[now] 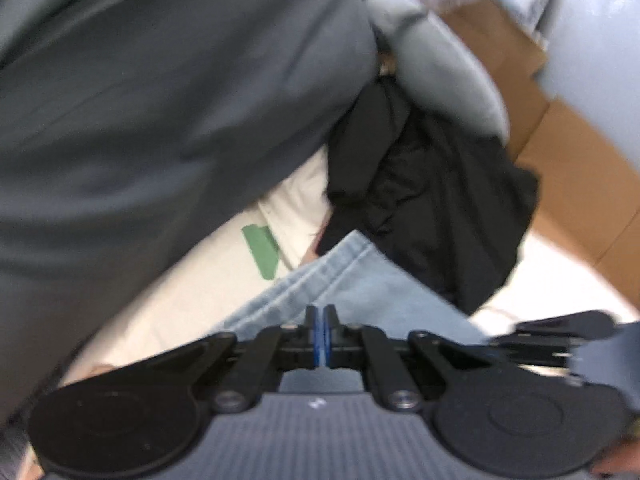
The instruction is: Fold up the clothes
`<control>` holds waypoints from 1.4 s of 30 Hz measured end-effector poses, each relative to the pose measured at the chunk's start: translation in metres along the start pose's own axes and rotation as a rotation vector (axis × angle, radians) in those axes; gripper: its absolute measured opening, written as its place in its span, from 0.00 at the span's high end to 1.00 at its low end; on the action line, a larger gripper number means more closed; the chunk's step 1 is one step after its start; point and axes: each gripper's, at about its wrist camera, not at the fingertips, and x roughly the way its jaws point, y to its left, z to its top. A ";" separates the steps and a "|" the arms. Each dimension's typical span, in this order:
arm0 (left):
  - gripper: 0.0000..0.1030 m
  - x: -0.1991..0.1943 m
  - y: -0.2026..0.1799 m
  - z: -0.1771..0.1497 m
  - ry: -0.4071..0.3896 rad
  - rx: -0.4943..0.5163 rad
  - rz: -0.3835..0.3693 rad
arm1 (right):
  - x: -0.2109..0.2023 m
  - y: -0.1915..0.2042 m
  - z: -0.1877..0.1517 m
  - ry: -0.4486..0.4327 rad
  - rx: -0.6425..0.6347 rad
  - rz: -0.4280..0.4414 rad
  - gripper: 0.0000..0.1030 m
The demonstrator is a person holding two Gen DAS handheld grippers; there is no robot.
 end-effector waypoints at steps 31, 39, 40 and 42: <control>0.97 -0.028 0.015 -0.025 0.048 0.071 0.091 | -0.064 -0.059 -0.080 0.132 0.070 -0.027 0.94; 0.97 -0.015 0.033 -0.037 0.064 0.089 0.159 | -0.101 -0.078 -0.129 0.175 0.100 -0.027 0.94; 0.97 -0.012 0.033 -0.039 0.065 0.091 0.161 | -0.106 -0.079 -0.135 0.180 0.098 -0.028 0.94; 0.97 -0.007 0.035 -0.042 0.061 0.087 0.158 | -0.117 -0.081 -0.148 0.188 0.092 -0.032 0.94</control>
